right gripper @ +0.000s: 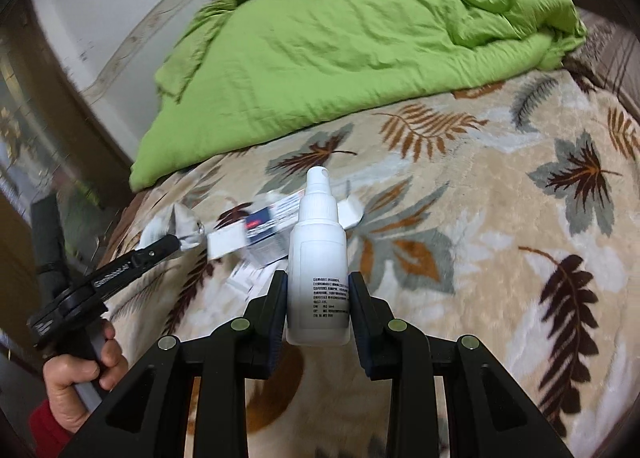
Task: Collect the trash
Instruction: 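Grasp the white glove with the left tool while the right tool grasps the white spray bottle, then hold the white glove and white spray bottle above the bed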
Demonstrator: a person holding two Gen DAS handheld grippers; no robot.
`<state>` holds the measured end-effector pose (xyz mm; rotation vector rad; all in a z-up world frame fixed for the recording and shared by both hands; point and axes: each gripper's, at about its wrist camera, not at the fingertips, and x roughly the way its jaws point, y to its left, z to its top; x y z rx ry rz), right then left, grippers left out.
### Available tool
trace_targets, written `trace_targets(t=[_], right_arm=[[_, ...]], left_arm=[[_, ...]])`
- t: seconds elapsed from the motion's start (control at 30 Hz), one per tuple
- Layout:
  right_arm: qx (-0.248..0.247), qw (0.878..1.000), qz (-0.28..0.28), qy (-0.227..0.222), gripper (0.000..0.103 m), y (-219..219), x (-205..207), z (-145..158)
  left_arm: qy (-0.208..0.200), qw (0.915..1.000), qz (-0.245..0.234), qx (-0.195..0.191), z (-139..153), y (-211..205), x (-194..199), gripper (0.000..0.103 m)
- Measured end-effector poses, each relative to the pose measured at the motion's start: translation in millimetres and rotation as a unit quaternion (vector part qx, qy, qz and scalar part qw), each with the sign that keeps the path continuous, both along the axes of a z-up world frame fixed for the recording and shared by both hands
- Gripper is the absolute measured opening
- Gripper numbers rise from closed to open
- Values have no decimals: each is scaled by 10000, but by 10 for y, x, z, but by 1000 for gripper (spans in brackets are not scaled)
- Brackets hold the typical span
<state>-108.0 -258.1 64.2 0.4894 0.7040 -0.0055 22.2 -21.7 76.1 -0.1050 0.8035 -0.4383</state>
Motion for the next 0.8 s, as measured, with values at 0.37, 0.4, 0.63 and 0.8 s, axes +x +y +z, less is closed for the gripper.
trace_targets(t=[0.37,0.4,0.63,0.8], right_arm=[[-514,9979,370,-151,32,196,-750,96],[-494,9980,384,-133,32,186,-789,86],[-406,9985,323,-165,32,132,-1051,66],[-461,9980,342,-254,32,180,-1144,71]], left_arm=[[-383,9986,-357,56,156,-21,-1307,22],[-406,9986,-340,48,150,-21,-1405,22],[-853,9957,-178,319,90,-157,-1910,22],[-1042,9924,-155,644,23,-230,-2028,22]])
